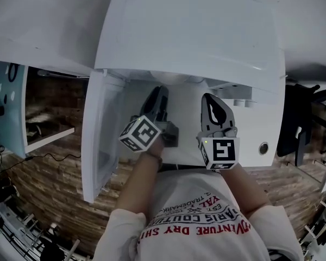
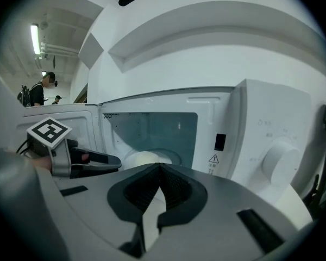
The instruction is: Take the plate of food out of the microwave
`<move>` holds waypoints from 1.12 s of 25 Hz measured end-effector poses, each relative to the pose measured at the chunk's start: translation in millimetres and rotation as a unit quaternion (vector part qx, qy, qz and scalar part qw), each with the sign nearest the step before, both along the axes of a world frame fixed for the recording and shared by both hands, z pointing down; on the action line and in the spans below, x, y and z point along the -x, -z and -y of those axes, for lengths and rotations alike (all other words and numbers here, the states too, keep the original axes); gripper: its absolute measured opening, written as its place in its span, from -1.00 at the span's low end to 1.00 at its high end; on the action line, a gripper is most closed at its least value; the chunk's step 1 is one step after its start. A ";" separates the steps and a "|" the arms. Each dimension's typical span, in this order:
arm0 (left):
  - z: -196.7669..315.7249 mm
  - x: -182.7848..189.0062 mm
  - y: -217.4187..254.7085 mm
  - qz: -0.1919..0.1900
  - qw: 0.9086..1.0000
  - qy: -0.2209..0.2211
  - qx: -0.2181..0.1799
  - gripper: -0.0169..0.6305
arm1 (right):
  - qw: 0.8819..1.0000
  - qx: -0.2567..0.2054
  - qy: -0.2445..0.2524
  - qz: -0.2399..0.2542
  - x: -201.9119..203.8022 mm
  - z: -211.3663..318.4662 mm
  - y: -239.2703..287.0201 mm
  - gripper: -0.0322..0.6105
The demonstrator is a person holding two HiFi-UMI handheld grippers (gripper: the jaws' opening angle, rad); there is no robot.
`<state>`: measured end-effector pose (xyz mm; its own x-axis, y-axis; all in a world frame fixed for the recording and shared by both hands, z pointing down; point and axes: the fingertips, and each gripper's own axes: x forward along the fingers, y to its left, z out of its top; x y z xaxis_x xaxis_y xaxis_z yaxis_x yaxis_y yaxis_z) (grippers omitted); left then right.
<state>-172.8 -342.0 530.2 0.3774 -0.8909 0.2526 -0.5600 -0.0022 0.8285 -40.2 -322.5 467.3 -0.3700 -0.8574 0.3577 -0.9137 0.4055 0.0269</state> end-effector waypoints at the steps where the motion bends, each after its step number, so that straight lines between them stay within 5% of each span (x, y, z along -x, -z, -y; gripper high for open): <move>1: 3.5 -0.8 -3.7 -0.027 1.000 0.006 0.011 -0.63 | 1.000 0.001 0.000 -0.001 -1.0 1.0 -1.2 -0.86; 13: 25.6 -8.4 -25.1 -0.174 0.981 0.056 0.058 -0.63 | 1.000 0.020 0.010 -0.005 -2.1 4.0 -13.0 -0.86; 22: 23.9 -12.6 -33.1 -0.190 0.975 0.054 0.099 -0.82 | 1.000 0.024 0.007 -0.010 -5.8 2.8 -13.9 -0.86; 28: 23.3 -11.7 -28.5 -0.223 0.969 0.058 0.089 -0.91 | 0.999 0.030 0.003 -0.012 -7.9 -0.1 -16.2 -0.86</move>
